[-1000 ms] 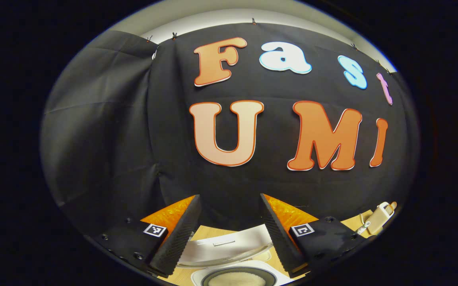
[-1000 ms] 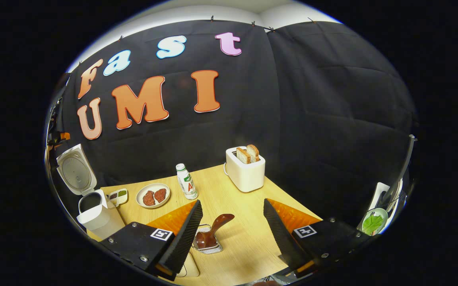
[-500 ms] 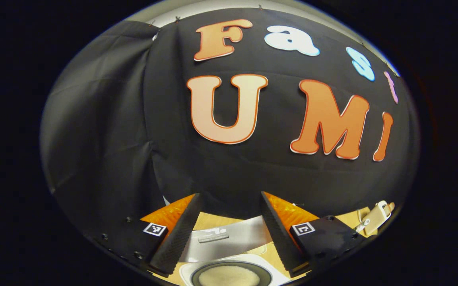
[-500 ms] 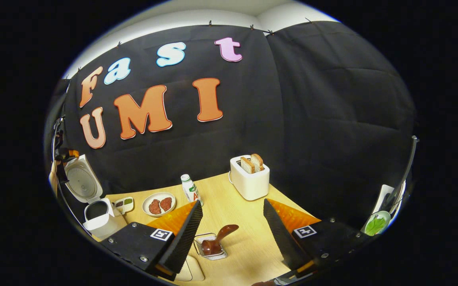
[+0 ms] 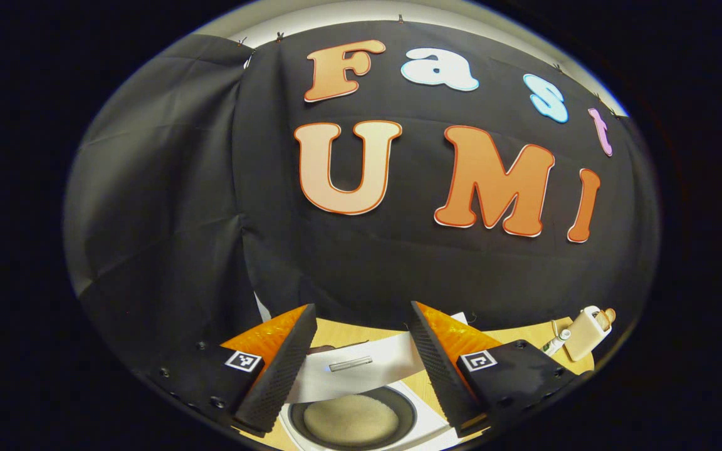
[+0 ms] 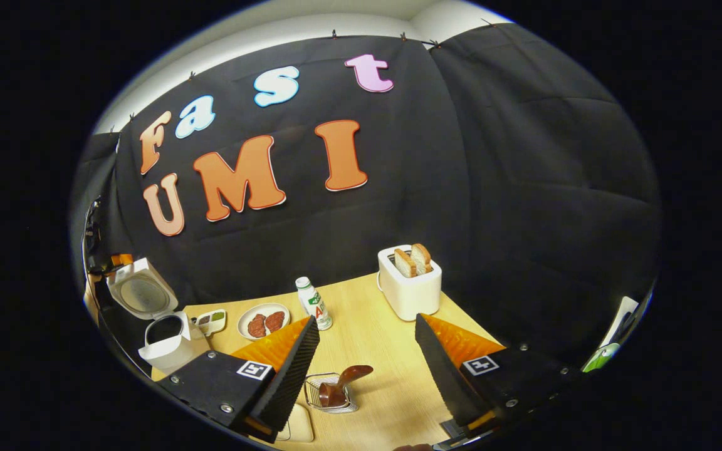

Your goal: Close the left gripper, press the button to open the rice cooker; take a wooden spoon from the chopstick holder with the right hand, scoop a spoonful of rice and pour it into the rice cooker, then put the wooden spoon back into the chopstick holder.

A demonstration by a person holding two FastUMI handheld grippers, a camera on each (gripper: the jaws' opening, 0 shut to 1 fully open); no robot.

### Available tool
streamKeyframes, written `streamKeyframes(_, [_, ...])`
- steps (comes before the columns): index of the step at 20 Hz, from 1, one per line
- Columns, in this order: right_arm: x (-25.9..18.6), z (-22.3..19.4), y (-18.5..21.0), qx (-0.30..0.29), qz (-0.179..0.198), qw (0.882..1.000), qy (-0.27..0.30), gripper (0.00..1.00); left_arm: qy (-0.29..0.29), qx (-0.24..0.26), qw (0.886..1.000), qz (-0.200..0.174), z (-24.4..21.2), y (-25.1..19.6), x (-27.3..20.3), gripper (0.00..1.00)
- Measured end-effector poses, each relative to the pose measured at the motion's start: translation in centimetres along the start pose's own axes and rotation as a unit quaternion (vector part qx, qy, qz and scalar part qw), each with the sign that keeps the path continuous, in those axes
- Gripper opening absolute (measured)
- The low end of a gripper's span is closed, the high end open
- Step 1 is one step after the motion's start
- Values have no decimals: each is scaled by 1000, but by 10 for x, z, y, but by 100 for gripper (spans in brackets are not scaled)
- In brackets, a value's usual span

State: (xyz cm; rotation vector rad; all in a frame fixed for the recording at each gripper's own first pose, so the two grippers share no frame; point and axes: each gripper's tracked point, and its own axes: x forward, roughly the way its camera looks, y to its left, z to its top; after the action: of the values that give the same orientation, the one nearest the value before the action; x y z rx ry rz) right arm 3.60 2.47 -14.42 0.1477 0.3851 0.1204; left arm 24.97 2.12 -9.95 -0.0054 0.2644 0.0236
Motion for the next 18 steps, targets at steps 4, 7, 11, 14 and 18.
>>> streamKeyframes(4, [13, -3, -6, -12, 43, 999, 20, 95, 39, -20, 999, 8, -76, -21, -30, 99])
streamKeyframes(7, [20, -4, -9, -22, 65, 997, 33, 95, 47, -13, 999, 21, -126, -32, -43, 99])
streamKeyframes(11, [26, -3, -15, -49, 80, 995, 38, 95, 39, -2, 998, 51, -154, -34, -54, 99])
streamKeyframes(14, [31, -5, -14, -51, 93, 993, 46, 95, 34, -10, 997, 63, -162, -33, -55, 100])
streamKeyframes(18, [32, -14, -11, -53, 106, 991, 60, 95, 49, -6, 996, 78, -184, -29, -54, 99])
